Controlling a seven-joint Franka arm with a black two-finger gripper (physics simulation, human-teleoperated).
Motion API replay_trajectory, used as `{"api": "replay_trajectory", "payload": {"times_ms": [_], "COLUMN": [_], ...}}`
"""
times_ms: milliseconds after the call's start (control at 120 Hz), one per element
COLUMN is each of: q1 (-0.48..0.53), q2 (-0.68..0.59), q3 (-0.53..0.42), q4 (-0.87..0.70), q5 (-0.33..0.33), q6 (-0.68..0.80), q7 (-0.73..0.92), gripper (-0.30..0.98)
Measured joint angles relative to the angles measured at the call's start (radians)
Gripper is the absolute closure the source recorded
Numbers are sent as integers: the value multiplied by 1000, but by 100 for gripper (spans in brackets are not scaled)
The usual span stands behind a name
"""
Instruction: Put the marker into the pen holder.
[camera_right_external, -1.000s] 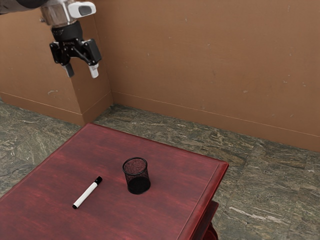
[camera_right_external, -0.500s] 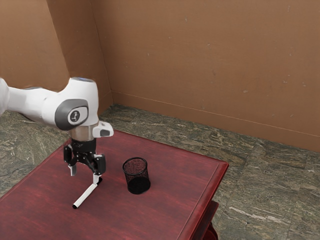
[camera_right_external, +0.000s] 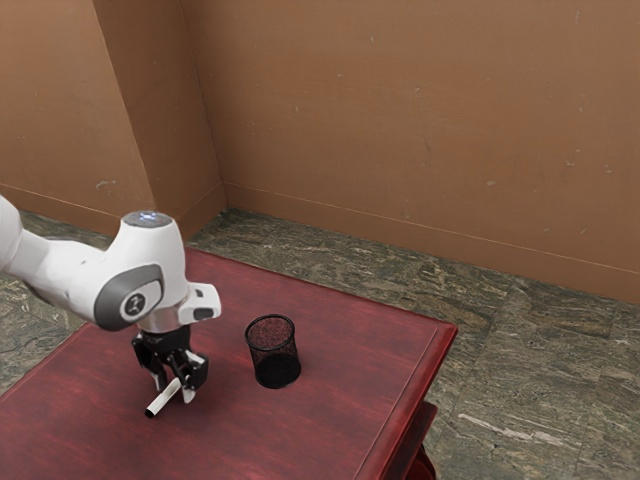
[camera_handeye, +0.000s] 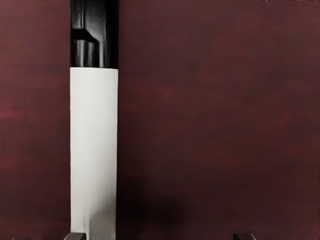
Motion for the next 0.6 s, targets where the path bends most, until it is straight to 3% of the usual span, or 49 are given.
{"api": "replay_trajectory", "payload": {"times_ms": [233, 600], "q1": [30, 213], "q2": [-7, 23], "q3": [4, 2], "q4": [-4, -12], "q5": [-24, -25], "q6": [0, -10], "q7": [-18, -35], "gripper": [39, 50]}}
